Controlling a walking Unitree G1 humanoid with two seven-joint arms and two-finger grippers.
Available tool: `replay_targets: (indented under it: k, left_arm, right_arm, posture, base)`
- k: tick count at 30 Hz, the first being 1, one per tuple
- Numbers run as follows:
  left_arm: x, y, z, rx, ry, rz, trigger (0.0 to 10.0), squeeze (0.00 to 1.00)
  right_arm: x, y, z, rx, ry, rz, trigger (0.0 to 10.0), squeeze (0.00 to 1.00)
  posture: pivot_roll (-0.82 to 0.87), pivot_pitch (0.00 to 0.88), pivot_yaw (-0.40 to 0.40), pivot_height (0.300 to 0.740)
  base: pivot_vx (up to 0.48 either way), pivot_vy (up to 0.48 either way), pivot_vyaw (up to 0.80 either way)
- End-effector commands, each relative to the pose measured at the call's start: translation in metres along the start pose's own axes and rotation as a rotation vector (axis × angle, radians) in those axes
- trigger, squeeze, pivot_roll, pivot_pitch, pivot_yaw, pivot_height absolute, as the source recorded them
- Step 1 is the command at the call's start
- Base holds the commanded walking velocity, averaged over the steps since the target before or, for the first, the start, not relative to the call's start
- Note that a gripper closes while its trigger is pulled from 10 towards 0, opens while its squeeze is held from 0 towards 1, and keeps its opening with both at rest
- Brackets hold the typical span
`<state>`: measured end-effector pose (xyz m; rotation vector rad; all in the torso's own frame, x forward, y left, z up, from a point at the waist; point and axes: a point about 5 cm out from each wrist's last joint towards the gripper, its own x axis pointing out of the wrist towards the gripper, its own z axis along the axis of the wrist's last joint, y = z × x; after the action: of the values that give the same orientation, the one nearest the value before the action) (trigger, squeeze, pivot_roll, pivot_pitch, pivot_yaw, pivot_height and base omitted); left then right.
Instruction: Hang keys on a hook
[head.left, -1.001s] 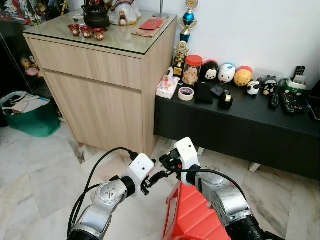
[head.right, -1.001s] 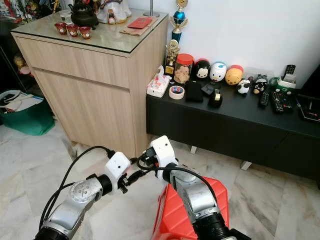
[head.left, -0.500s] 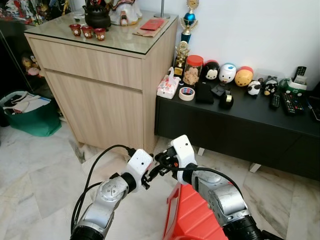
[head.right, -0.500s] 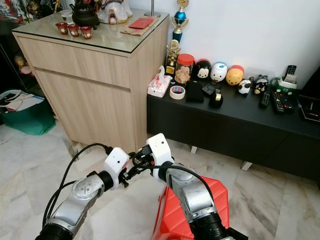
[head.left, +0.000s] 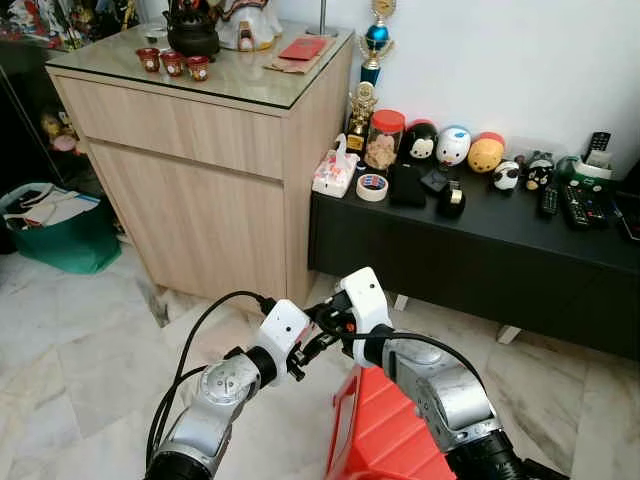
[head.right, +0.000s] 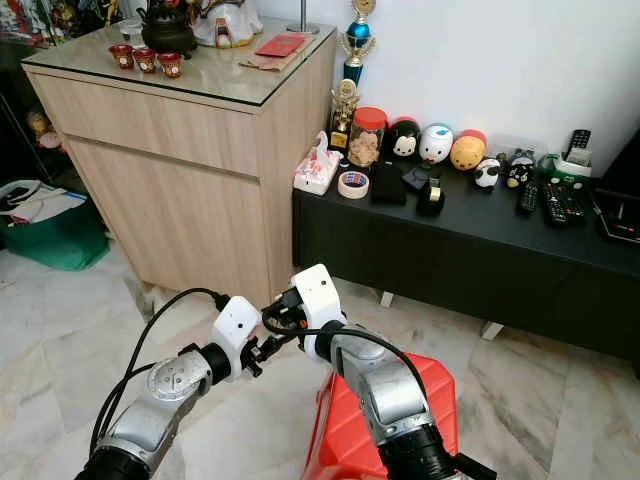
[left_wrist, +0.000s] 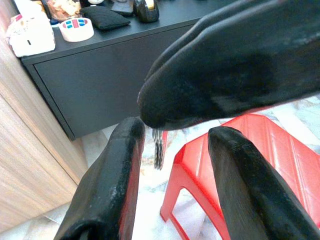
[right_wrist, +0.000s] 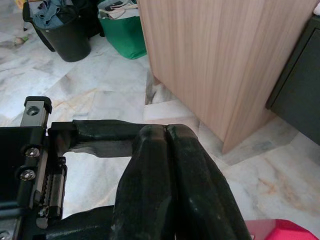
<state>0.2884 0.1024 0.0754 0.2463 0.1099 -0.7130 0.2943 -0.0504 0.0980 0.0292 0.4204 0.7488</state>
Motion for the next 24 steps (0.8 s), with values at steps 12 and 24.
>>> replay_targets:
  k: [12,24]
  left_arm:
    - [0.0034,0.0004,0.0039,-0.023,-0.041,-0.003,8.9,0.0]
    - [0.0067,-0.0006,0.0051,-0.033,-0.054,-0.007,0.0,0.0]
  right_arm:
    - [-0.0022,0.001,0.0017,0.006,-0.005,-0.003,10.0,0.0]
    - [-0.0015,0.0006,0.0023,0.012,-0.006,-0.008,10.0,0.0]
  posture:
    - [0.09,0.0,-0.095,0.736]
    - [0.08,0.0,-0.092,0.736]
  base:
    - [0.0,0.0,0.0]
    - [0.0,0.0,0.0]
